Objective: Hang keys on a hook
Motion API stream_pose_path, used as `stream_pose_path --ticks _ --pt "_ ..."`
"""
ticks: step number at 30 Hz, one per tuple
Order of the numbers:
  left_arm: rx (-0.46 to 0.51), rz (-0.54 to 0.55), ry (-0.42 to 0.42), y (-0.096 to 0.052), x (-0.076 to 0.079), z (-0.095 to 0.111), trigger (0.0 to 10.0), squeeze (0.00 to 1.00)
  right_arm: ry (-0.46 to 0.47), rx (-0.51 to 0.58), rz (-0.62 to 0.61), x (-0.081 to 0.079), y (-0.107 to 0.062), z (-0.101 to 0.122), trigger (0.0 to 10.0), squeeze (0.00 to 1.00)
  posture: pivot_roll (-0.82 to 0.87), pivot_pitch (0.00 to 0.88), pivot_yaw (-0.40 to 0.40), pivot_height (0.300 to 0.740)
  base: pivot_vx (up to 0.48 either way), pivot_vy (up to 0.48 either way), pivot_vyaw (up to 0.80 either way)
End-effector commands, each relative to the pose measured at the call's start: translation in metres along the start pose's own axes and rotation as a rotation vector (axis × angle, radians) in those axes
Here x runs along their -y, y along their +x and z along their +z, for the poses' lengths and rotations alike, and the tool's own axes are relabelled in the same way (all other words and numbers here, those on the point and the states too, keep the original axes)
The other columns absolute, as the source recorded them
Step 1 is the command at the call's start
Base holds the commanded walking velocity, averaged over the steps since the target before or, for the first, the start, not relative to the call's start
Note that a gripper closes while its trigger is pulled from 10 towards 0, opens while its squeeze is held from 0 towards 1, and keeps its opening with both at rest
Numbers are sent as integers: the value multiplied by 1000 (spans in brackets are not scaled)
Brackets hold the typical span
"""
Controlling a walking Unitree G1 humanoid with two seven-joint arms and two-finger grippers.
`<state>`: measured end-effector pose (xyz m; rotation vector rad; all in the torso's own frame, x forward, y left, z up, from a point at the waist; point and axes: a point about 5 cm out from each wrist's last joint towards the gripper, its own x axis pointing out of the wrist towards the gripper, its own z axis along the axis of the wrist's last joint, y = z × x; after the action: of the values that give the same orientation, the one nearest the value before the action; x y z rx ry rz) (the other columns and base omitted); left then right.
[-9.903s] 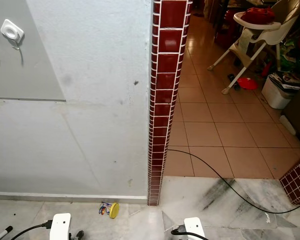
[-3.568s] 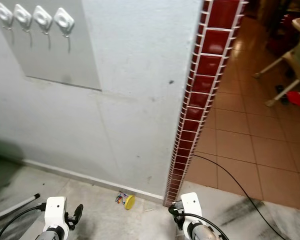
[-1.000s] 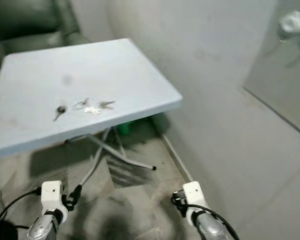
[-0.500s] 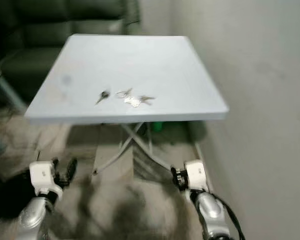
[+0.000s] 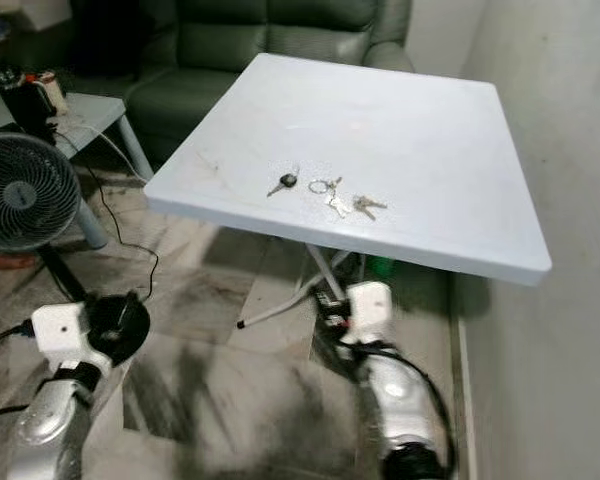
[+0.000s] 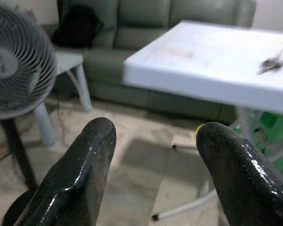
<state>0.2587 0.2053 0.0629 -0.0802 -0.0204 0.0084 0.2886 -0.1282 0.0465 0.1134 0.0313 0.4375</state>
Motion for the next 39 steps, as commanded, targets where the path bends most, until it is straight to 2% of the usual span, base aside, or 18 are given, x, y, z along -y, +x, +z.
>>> stream_pose_path --ticks 1,7,10,12,15,18,20,23,24,25,30,39 --pt "-19 -10 8 0 4 0 10000 0 8 -16 -46 8 -6 -2 10000 1000 -83 0 0 740 0 0 0" --pt "-31 -15 17 -1 7 0 10000 0 -20 -13 -33 6 -7 0 10000 1000 -83 0 1 740 0 0 0" --pt "-30 -68 55 -5 16 0 10000 0 -30 23 -41 7 -9 6 10000 1000 -81 0 2 740 0 0 0" --pt "-33 -82 52 -7 18 0 10000 0 -50 36 -39 7 -10 9 10000 1000 -80 0 3 740 0 0 0" --pt "-34 -84 49 -9 18 -1 10000 0 -55 67 -46 8 -11 14 10000 1000 -79 0 5 740 0 0 0" --pt "-28 -101 9 -13 18 -1 10000 0 -89 97 -48 7 -12 20 10000 1000 -80 0 6 740 0 0 0" --pt "-16 -95 34 -17 16 1 10000 0 -91 96 -54 7 -14 20 10000 1000 -78 0 6 740 0 0 0" --pt "-14 -93 28 -21 13 2 10000 0 -98 99 -58 6 -16 20 10000 1000 -77 0 7 740 0 0 0" --pt "-11 -92 33 -22 12 3 10000 0 -102 105 -58 5 -17 21 10000 800 -77 0 9 740 0 0 0" --pt "-4 -91 27 -25 10 5 10000 0 -113 122 -36 2 -19 24 10000 0 -74 0 8 740 0 0 0" --pt "22 -94 12 -28 7 11 10000 0 -121 136 -36 0 -20 27 10000 0 -72 0 8 740 0 0 0" --pt "35 -89 -1 -26 6 15 10000 0 -132 136 -40 4 -20 30 10000 0 -73 0 6 740 286 0 0"
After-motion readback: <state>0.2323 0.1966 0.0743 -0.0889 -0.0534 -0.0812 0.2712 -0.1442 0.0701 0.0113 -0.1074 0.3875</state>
